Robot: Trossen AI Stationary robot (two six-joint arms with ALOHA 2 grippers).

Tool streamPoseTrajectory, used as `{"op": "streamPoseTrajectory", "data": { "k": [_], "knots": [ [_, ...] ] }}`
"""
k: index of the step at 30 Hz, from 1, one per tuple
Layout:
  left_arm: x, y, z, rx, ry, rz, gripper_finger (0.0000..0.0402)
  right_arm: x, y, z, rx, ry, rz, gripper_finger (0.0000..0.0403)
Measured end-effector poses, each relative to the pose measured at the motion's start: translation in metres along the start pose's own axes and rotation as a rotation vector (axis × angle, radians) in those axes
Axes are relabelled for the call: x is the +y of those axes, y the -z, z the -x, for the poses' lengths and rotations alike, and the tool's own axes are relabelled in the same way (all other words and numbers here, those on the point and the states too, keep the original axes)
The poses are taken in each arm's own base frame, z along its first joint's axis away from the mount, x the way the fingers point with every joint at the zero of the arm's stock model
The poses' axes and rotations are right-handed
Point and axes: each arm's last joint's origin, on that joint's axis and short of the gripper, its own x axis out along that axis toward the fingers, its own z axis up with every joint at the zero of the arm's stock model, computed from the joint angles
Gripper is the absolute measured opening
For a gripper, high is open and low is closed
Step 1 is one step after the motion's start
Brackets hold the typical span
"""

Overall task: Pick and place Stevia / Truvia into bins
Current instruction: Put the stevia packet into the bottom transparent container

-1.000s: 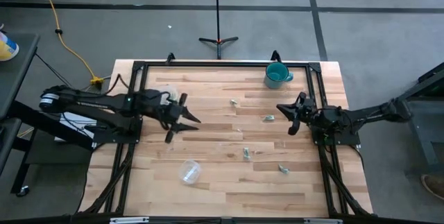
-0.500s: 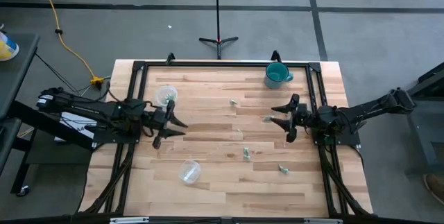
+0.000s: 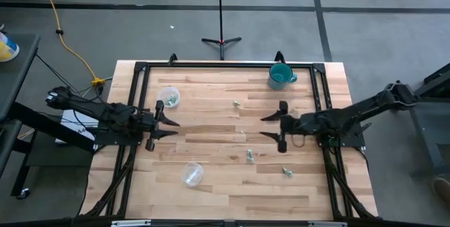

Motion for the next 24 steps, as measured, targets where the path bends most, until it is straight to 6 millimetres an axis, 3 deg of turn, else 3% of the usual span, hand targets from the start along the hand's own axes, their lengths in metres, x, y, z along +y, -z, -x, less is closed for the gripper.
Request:
{"op": "streamPoseTrajectory", "data": {
  "k": [7,11,18,24],
  "knots": [
    [0.000,0.002,0.002,0.023,-0.004,0.002,0.0156,-0.004,-0.007,-0.035,0.155,0.158,0.097,0.0225],
    [0.000,0.002,0.002,0.023,-0.004,0.005,0.0156,-0.029,-0.014,-0.063,0.202,0.186,0.027,0.0225],
    [0.000,0.003,0.002,0.029,-0.004,0.007,0.0156,-0.076,-0.008,-0.113,0.313,0.236,-0.046,0.0224],
    [0.000,0.005,0.002,0.047,-0.004,0.002,0.0156,-0.094,0.009,-0.145,0.420,0.188,-0.105,0.0222]
  ]
}}
